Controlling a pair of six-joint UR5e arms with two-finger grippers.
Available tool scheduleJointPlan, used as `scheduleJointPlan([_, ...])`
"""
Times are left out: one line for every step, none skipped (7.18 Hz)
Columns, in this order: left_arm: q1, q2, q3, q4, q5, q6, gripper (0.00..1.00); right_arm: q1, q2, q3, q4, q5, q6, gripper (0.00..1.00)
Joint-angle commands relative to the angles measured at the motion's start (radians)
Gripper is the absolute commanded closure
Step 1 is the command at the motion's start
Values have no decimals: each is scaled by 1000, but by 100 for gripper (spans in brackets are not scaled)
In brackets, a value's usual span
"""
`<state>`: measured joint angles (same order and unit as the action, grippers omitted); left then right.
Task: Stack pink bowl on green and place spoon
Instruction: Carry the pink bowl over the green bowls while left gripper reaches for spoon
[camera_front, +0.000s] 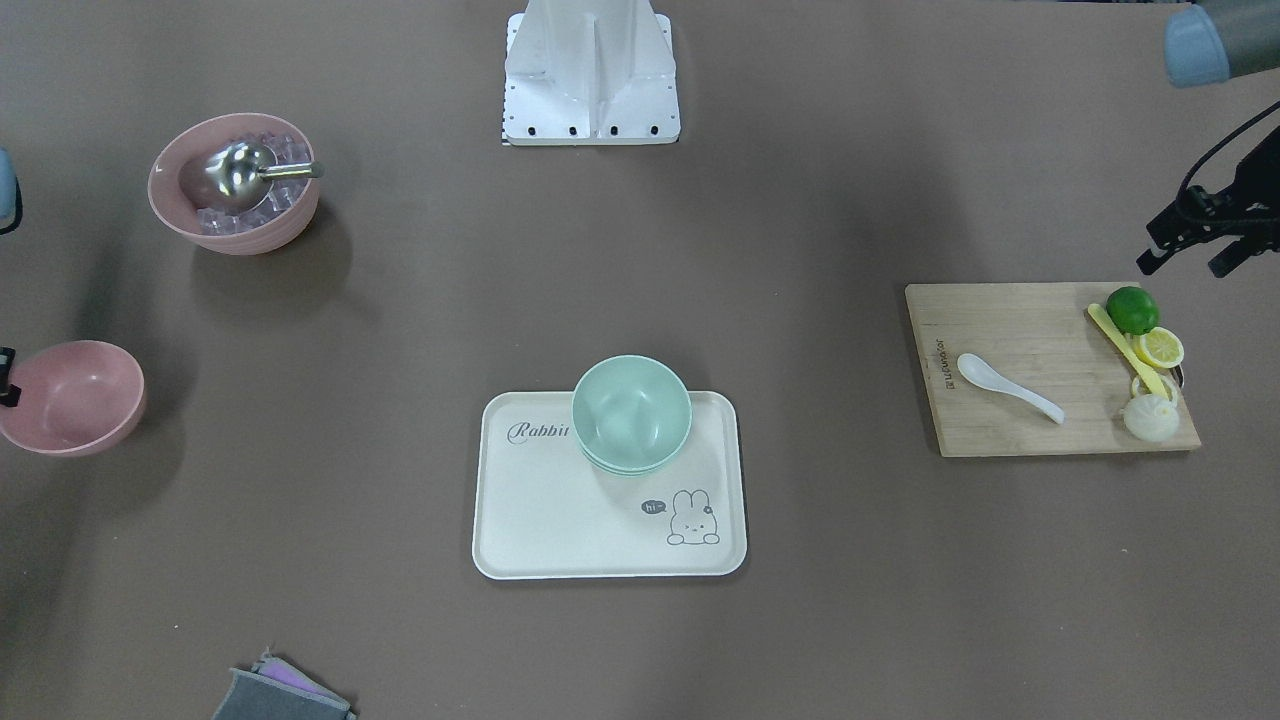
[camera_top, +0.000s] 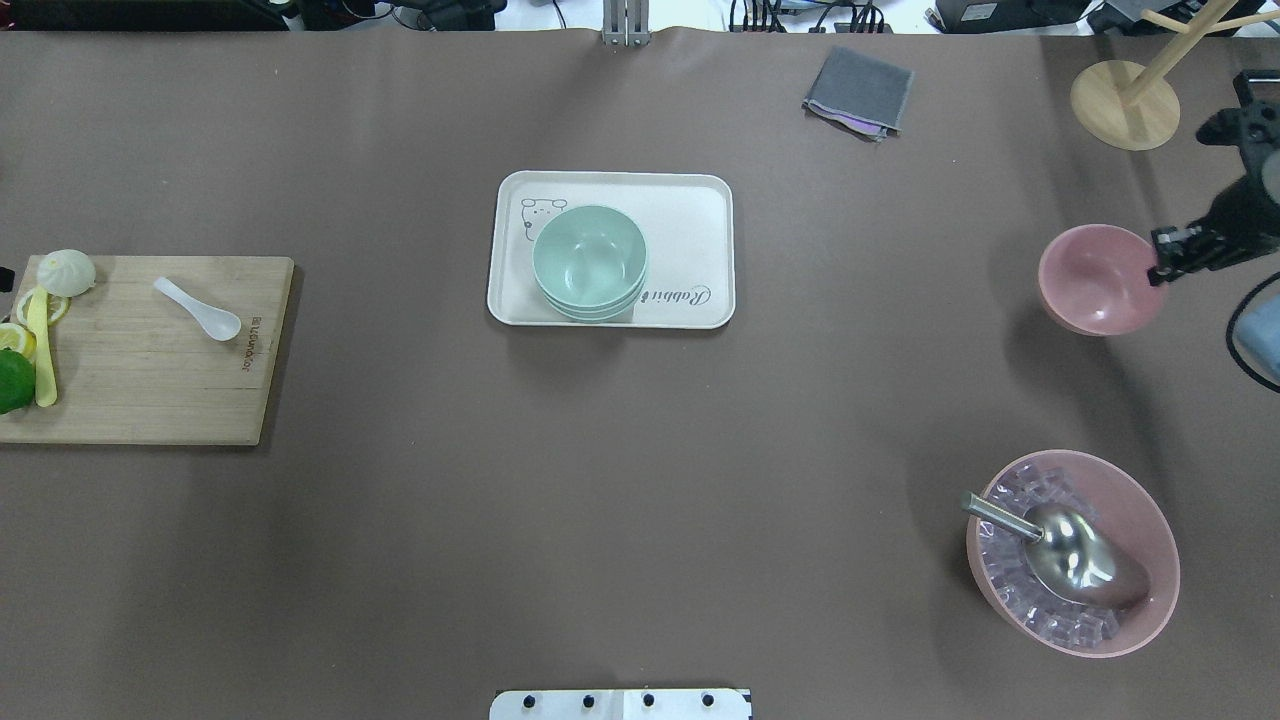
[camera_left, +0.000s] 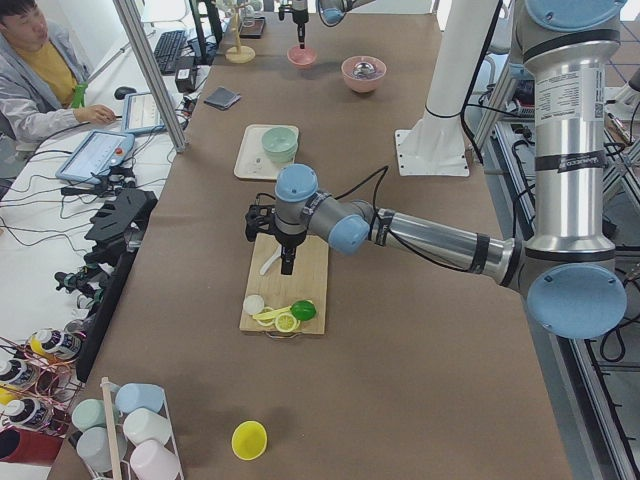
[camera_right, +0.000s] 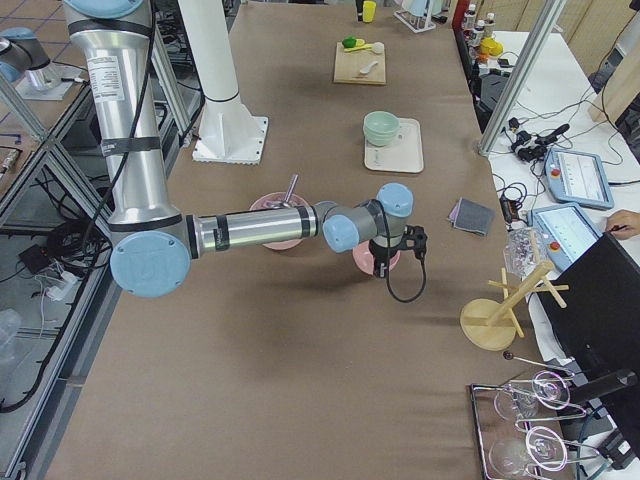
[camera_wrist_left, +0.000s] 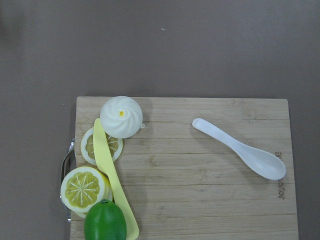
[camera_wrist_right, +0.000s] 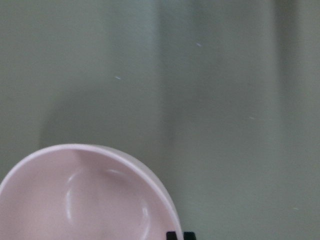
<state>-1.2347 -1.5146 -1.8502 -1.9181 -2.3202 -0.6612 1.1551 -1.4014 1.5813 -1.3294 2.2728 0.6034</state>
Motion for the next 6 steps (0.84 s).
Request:
scheduleJointPlan([85,-94,90,-1,10,-134,5,-77,201,96,-177,1,288,100])
scheduleJointPlan([99,-140,135,-1,18,-220,5,-133,269,152,-265,-5,379,100])
scheduleJointPlan([125,-191,173,-2,19,-332,12,-225,339,149,-264,-34,521,100])
scheduleJointPlan([145,-215,186,-2,21,-374,12,-292,414,141,-263,-76,650,100])
scheduleJointPlan([156,-220,200,-7,21,-380,15,-339,465,129,-261,-90,741,100])
scheduleJointPlan([172,-231,233,-13,16,-467,3,-375,510,117,-261,-131,778,100])
